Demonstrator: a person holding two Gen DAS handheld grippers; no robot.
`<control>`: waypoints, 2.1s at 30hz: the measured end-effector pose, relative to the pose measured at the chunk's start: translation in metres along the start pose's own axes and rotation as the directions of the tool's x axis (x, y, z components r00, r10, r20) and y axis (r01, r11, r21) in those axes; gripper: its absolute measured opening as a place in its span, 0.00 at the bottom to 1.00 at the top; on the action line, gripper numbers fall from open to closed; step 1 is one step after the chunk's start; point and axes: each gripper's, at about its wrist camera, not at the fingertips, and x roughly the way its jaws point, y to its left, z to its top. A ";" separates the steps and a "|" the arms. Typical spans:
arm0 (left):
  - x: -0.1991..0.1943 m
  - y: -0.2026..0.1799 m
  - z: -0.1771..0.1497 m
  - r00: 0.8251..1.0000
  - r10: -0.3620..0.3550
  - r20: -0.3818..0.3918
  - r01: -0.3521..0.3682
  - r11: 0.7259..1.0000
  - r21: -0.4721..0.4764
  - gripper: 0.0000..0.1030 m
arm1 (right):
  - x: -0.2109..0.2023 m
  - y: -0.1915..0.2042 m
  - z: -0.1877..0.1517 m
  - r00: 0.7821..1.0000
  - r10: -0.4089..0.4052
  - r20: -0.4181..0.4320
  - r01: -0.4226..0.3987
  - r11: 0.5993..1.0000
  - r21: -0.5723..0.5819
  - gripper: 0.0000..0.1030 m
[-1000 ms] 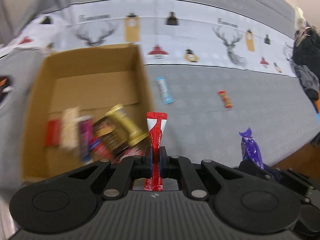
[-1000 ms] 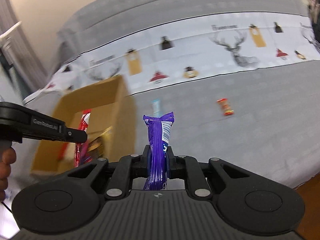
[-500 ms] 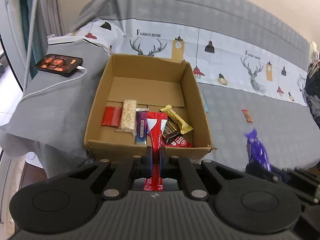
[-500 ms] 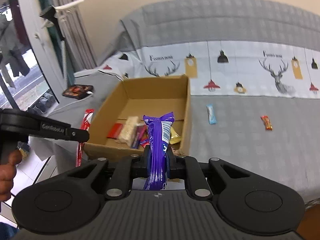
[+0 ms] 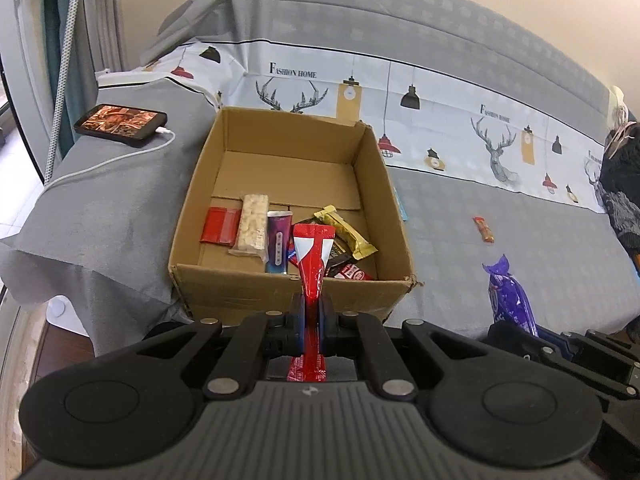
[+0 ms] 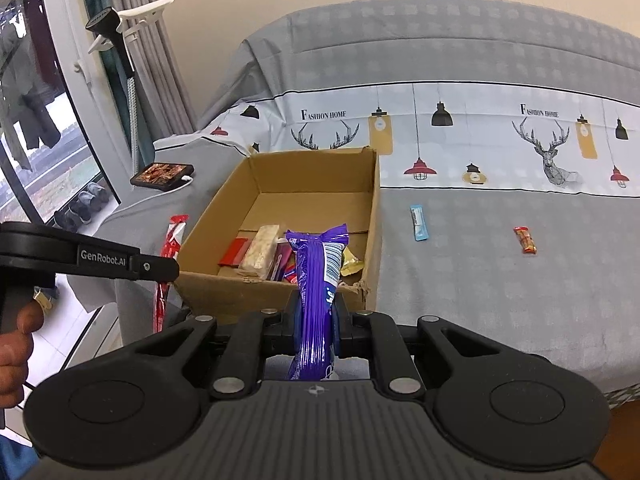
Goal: Organize snacks
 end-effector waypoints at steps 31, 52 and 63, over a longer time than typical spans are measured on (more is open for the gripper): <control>0.044 0.055 0.056 0.999 0.054 0.000 -0.054 0.997 -0.057 0.06 | 0.066 0.018 0.053 0.998 -0.012 -0.060 0.007 0.996 -0.091 0.14; 0.133 0.062 0.110 0.994 0.079 -0.071 -0.079 0.997 -0.008 0.06 | 0.169 0.008 0.106 0.995 0.004 -0.096 -0.010 0.998 -0.060 0.14; 0.193 0.068 0.121 0.986 0.095 -0.140 -0.094 0.995 0.012 0.06 | 0.229 0.002 0.114 0.989 -0.006 -0.151 -0.003 0.998 -0.057 0.14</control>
